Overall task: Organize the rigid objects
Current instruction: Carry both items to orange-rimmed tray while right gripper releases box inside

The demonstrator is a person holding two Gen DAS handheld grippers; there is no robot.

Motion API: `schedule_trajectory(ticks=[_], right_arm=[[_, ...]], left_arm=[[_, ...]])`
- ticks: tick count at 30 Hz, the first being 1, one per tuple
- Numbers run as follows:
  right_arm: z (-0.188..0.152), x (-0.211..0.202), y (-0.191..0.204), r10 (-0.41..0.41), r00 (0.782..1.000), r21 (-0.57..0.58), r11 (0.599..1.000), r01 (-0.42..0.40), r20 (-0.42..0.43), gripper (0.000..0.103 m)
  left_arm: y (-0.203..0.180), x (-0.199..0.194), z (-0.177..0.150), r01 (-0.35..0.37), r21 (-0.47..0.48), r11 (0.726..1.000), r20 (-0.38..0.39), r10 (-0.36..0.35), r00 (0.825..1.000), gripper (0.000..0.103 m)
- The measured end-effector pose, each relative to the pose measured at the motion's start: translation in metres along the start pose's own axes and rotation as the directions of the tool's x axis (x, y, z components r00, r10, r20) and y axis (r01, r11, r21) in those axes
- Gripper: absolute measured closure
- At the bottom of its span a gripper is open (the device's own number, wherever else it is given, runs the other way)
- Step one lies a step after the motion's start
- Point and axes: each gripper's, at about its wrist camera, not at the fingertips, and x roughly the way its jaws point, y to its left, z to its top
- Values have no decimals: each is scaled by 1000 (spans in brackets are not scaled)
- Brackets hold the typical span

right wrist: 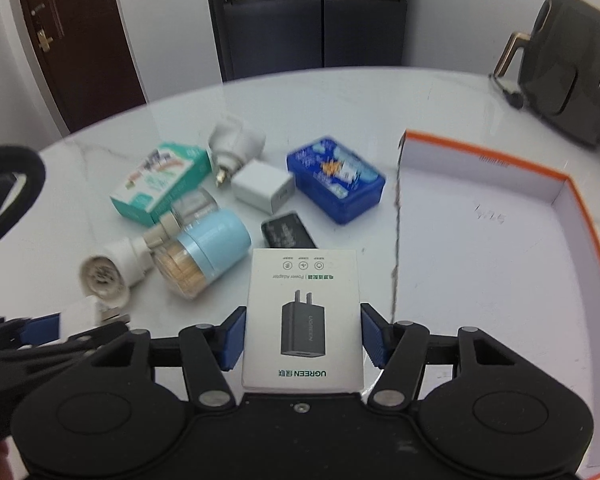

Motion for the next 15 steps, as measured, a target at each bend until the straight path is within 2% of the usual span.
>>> schedule_trajectory(ticks=[9, 15], right_arm=[[-3, -51, -28, 21, 998, 36, 999, -23, 62, 33], [-5, -74, -51, 7, 995, 75, 997, -14, 103, 33]], left_arm=[[-26, -23, 12, -4, 27, 1000, 18, 3, 1000, 52], [-53, -33, 15, 10, 62, 998, 34, -13, 999, 52]])
